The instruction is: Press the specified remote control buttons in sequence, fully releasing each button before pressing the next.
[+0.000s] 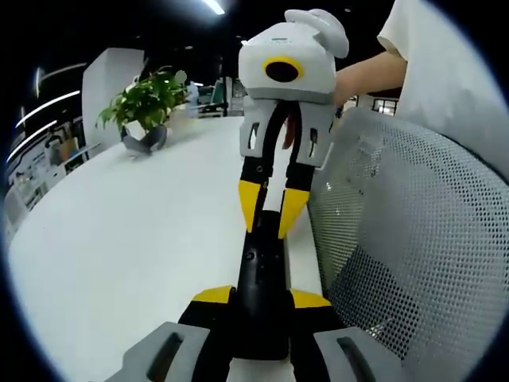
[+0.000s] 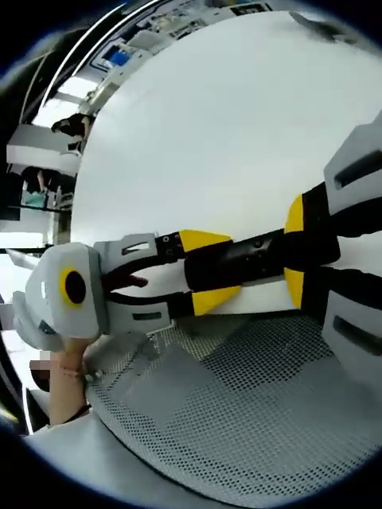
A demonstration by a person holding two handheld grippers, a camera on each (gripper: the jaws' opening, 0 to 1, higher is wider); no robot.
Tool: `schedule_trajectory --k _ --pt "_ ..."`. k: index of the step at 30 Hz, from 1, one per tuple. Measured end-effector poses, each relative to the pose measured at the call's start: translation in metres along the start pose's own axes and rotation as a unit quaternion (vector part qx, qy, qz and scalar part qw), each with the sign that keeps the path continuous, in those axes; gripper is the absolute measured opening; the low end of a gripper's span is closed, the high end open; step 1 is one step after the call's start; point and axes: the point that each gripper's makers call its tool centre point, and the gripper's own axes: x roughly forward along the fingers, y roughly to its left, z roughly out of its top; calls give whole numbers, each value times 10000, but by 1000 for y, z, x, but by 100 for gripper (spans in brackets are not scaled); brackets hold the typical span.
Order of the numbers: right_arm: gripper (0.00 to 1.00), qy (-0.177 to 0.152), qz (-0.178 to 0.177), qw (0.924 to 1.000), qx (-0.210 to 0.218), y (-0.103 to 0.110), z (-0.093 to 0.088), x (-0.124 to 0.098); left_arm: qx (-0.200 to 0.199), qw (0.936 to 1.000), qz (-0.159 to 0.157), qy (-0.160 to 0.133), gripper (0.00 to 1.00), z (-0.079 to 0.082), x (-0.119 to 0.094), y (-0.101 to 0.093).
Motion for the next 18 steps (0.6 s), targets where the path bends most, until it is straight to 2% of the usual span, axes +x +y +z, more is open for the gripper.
schedule_trajectory --k 2,4,7,9,14,18 --pt "10 -23 -28 9999 -155 1 0 0 7 10000 6 3 25 0 0 0" --pt "10 -84 13 9999 -86 0 1 1 6 10000 10 2 25 0 0 0" --pt "10 -249 168 9993 236 -3 4 1 -29 10000 5 -15 25 0 0 0" --pt "9 -205 211 9995 144 -2 4 2 -34 10000 7 -18 25 0 0 0" --pt "8 286 327 9967 -684 2 5 5 -3 10000 11 -9 25 0 0 0" --pt "7 666 506 9914 -1003 3 5 6 7 10000 13 -11 25 0 0 0"
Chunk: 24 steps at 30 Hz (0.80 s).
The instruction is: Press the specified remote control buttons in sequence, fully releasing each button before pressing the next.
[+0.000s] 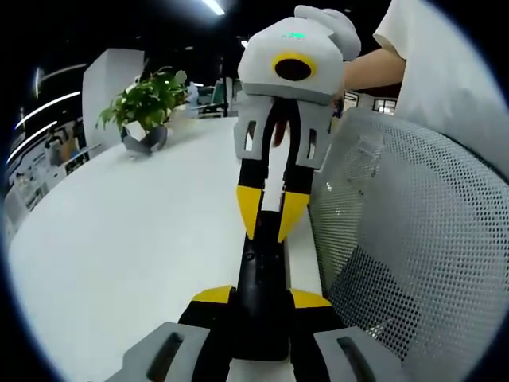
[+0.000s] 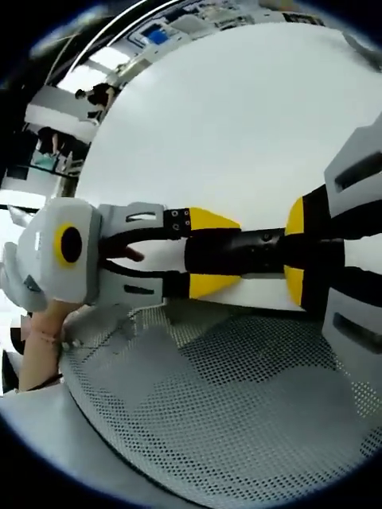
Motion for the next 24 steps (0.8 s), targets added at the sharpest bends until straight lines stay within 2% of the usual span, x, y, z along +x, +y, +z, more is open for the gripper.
schedule_trajectory --k 5,10,13,16,19,21,23,24 --pt "7 326 198 9991 -186 -1 1 2 15 10000 14 7 25 0 0 0" --pt "6 344 161 9992 -126 -1 -1 1 17 10000 22 16 25 0 0 0" --pt "7 70 37 10000 14 -1 -1 0 1 10000 36 29 25 0 1 0" --pt "7 -513 -179 9949 847 -4 0 -1 4 10000 46 34 25 0 1 0" --pt "6 -829 -333 9908 1020 -5 0 -2 -9 10000 31 22 25 0 1 0" --pt "6 -845 -369 9894 1121 -5 1 -2 -21 10000 35 15 25 0 1 0" --pt "6 -775 -403 9909 1025 -4 2 -1 -19 10000 34 16 25 0 1 1" --pt "6 -664 -453 9945 664 -4 2 -1 -12 10000 36 18 25 0 1 0"
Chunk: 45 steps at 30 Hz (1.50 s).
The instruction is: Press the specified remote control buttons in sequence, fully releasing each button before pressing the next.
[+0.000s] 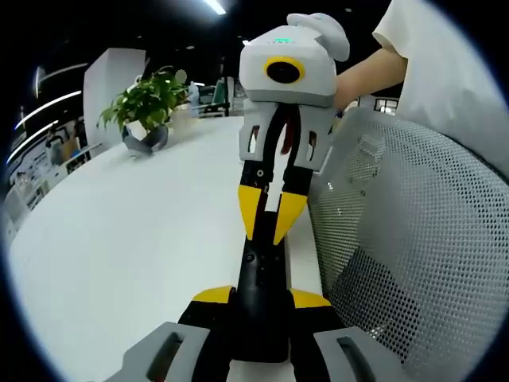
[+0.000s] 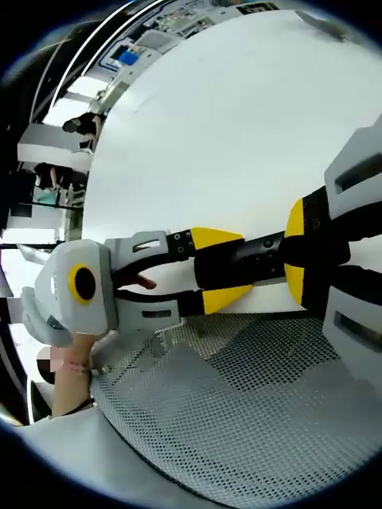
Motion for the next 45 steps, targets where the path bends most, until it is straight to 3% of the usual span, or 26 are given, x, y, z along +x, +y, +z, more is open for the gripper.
schedule_trajectory --k 2,7,12,16,17,23,29,40,45 --pt "5 95 46 9985 -543 4 2 1 17 10000 4 9 25 0 0 0" --pt "4 354 261 9950 -901 5 2 2 18 10000 3 10 25 0 0 0" --pt "3 755 570 9935 -633 3 2 4 21 10000 1 9 25 0 0 0" --pt "1 917 533 9943 -100 -2 3 5 10 10000 -1 0 25 0 0 0" --pt "0 859 484 9951 18 -2 4 5 8 10000 -1 -1 25 1 0 0" --pt "0 172 83 9990 -412 0 4 4 11 10000 7 -9 25 1 0 0" --pt "0 62 -80 9993 -349 1 4 3 -3 10000 -2 -20 25 1 0 0" --pt "0 396 264 9983 -337 3 6 5 12 10000 -2 -5 25 1 0 0" --pt "0 819 427 9956 138 2 6 6 7 10000 6 -8 25 1 1 0"
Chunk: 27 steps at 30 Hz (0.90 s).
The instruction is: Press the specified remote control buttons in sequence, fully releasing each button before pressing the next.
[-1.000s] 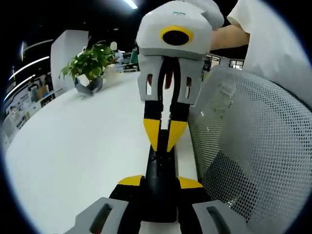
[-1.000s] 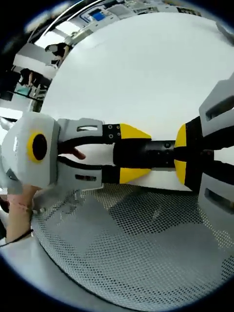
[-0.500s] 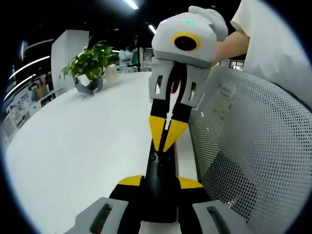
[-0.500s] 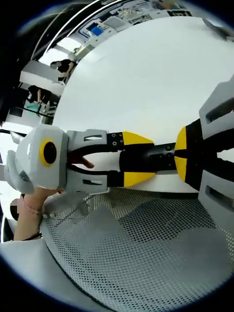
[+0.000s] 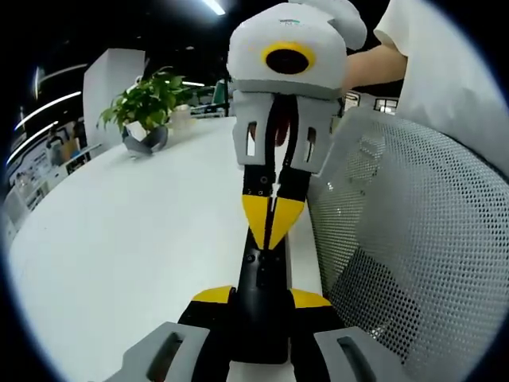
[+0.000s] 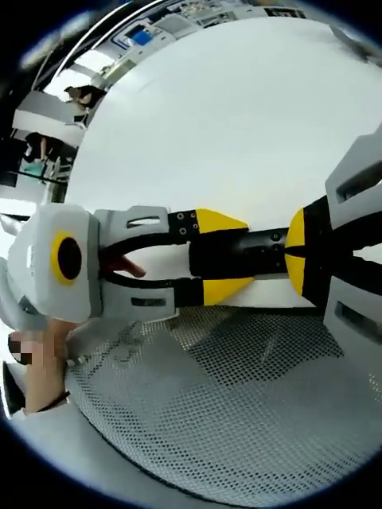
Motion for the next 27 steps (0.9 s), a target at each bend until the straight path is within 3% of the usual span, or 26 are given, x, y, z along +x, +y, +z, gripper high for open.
schedule_trajectory --k 2,14,20,27 --pt "0 23 78 9998 -181 1 -1 0 -2 10000 1 -1 25 0 0 0" --pt "0 -505 130 9985 159 2 -2 -4 -34 10000 15 22 25 0 0 0" --pt "0 -310 97 9994 142 1 -13 -8 -50 10000 6 4 25 0 0 0" --pt "0 -206 -61 9991 364 0 -12 -7 -42 10000 12 9 25 0 0 0"
